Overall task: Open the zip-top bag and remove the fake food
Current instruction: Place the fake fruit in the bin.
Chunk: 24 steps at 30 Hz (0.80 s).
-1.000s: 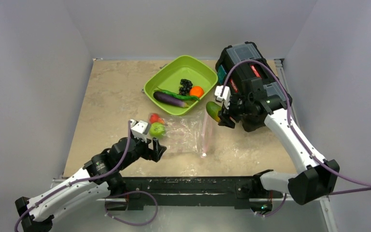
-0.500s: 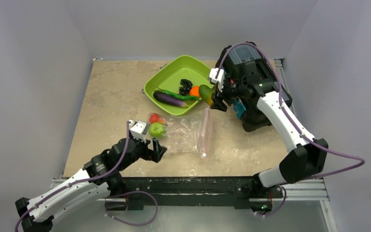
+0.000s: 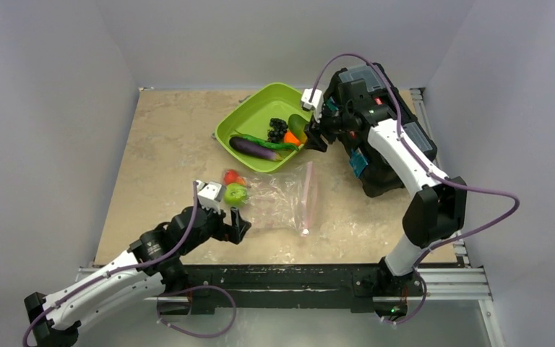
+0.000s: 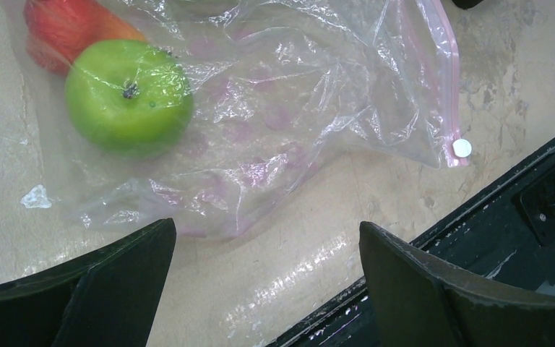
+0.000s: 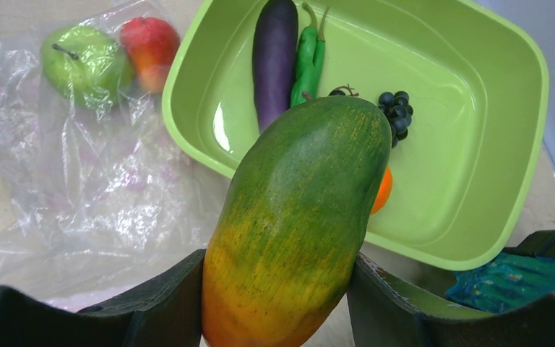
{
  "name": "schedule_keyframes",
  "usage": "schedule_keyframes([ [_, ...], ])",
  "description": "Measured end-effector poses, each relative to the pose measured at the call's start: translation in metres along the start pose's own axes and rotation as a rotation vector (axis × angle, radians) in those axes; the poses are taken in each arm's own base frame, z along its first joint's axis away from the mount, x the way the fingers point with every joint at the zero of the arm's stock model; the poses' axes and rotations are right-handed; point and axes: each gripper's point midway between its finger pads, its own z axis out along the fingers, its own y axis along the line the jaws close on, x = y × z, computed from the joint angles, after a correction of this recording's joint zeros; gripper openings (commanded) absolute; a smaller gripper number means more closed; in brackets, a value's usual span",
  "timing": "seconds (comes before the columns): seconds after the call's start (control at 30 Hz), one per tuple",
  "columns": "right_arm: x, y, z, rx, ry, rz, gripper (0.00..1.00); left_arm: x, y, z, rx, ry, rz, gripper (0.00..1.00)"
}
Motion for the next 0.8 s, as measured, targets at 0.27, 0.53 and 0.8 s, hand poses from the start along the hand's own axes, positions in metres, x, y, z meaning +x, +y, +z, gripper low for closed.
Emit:
schedule_keyframes([
  [0.27,0.007,-0.022,0.03,0.044,0.036,0.018,0.02,0.002,0.0,0.001,-0.004,0.012,0.002,0.98],
  [0.53,0.019,-0.049,0.062,0.103,0.085,0.063,0.15,0.0,0.0,-0.001,0.004,-0.002,-0.003,0.98],
  [0.8,0.025,-0.079,0.103,0.151,0.107,0.13,0.6,-0.003,0.0,-0.006,0.009,-0.02,-0.024,0.98],
])
